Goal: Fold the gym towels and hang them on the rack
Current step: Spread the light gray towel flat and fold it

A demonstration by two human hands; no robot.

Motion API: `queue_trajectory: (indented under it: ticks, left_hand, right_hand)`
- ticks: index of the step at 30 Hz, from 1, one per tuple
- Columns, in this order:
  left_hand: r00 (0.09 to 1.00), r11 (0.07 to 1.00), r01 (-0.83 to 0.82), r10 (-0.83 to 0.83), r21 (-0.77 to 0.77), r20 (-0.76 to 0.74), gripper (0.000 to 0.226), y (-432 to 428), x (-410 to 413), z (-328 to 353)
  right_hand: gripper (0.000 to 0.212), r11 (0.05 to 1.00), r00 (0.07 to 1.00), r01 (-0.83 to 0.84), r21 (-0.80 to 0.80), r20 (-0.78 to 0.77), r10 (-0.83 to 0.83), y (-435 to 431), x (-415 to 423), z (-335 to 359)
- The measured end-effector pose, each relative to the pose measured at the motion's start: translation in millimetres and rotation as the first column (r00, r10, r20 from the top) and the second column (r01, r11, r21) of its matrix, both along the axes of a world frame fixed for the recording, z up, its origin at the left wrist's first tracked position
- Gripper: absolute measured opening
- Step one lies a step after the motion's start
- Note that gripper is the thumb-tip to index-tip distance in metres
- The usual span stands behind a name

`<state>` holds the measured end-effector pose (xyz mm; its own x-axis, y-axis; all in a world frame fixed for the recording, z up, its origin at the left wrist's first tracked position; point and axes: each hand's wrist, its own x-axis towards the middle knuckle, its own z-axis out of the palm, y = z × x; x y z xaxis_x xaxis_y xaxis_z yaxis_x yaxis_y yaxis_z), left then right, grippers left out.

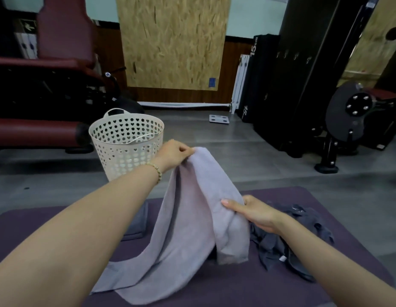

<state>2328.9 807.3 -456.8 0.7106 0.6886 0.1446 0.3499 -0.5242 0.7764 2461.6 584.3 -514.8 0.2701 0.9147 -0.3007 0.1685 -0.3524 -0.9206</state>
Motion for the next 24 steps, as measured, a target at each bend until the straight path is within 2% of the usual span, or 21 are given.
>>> queue_trajectory:
  ticks: [1,3,5,7,9,15,17,20,24]
  left_hand:
    - [0.989,0.997,0.013,-0.001,0.078,-0.148,0.05,5,8,-6]
    - [0.966,0.998,0.04,-0.025,0.052,-0.258,0.049,11,24,-18]
    - [0.98,0.977,0.042,-0.081,-0.21,-0.18,0.041,12,40,-36]
    - [0.997,0.878,0.018,-0.052,-0.479,-0.057,0.03,11,57,-61]
    - [1.0,0.83,-0.008,0.003,-0.558,-0.01,0.028,14,80,-96]
    - [0.999,0.807,-0.041,0.029,-0.589,-0.029,0.031,12,150,-208]
    - [0.999,0.796,-0.049,0.047,-0.603,-0.02,0.032,11,173,-239]
    - [0.998,0.805,-0.051,0.06,-0.591,-0.005,0.031,13,210,-274]
    - [0.997,0.835,-0.065,0.08,-0.546,0.003,0.031,26,264,-319]
  right_hand:
    - [0.044,1.0,1.0,-0.002,-0.028,-0.001,0.002,-1,8,-8]
    - [0.042,0.997,1.0,0.006,-0.071,-0.024,-0.007,-2,22,-25]
    - [0.038,0.995,0.996,0.038,-0.096,-0.072,-0.045,0,34,-45]
    - [0.033,0.99,0.987,0.076,-0.122,-0.133,-0.092,5,45,-66]
    - [0.028,0.984,0.978,0.09,-0.153,-0.171,-0.116,10,56,-87]
    - [0.045,0.923,0.949,0.048,-0.382,-0.272,-0.162,19,94,-161]
    - [0.042,0.909,0.915,0.055,-0.413,-0.343,-0.212,19,111,-180]
    - [0.03,0.914,0.828,0.072,-0.4,-0.486,-0.278,24,146,-202]
    - [0.03,0.906,0.684,0.192,-0.376,-0.611,-0.399,41,193,-239]
